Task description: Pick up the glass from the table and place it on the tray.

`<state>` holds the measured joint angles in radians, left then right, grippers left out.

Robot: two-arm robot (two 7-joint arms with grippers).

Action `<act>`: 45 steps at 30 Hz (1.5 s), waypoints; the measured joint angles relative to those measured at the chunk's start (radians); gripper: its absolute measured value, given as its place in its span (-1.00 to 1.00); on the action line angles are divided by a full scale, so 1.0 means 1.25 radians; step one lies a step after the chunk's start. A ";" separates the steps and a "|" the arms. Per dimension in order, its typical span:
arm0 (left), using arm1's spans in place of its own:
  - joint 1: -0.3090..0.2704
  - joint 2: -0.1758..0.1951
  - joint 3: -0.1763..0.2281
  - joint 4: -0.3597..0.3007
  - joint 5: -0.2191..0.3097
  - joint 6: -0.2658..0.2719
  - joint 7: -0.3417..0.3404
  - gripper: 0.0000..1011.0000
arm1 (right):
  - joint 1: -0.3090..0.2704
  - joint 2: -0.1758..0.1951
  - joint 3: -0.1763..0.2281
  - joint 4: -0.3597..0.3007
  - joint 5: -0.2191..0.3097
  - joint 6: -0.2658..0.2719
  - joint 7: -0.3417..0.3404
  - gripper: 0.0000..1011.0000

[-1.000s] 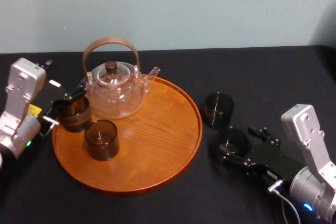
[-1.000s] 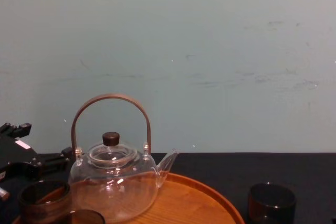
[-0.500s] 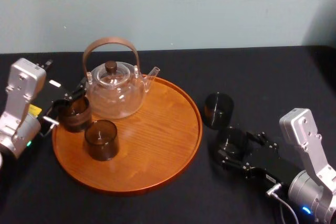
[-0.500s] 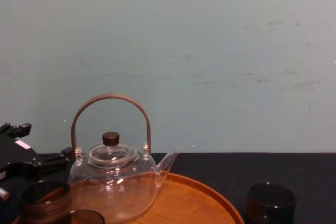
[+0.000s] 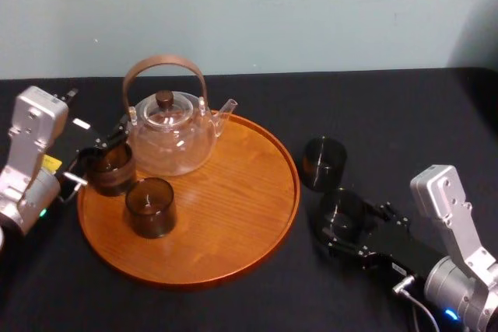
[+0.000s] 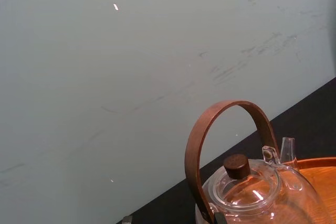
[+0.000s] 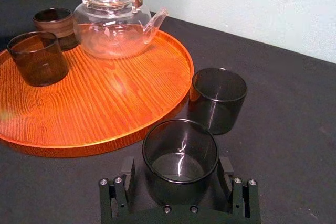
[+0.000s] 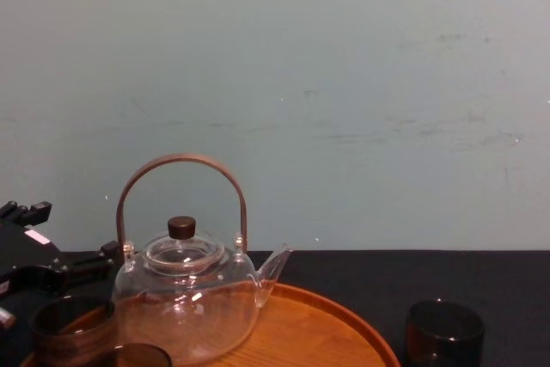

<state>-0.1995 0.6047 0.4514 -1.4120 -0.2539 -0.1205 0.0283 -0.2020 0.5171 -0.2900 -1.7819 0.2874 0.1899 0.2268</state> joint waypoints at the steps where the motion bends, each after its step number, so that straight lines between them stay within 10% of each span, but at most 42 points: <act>1: 0.000 0.000 0.000 0.000 0.000 0.000 0.000 0.98 | 0.001 -0.003 0.001 0.003 -0.002 0.001 0.002 0.98; 28: 0.000 0.000 0.000 0.000 0.000 0.000 0.000 0.98 | 0.054 -0.080 0.012 0.084 -0.054 -0.029 0.046 0.98; 45: 0.000 0.000 0.000 0.000 0.000 0.000 0.000 0.98 | 0.054 -0.080 0.010 0.084 -0.055 -0.030 0.046 0.79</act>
<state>-0.1995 0.6047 0.4514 -1.4120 -0.2539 -0.1205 0.0282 -0.1341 0.4177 -0.2771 -1.6772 0.2188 0.1522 0.2847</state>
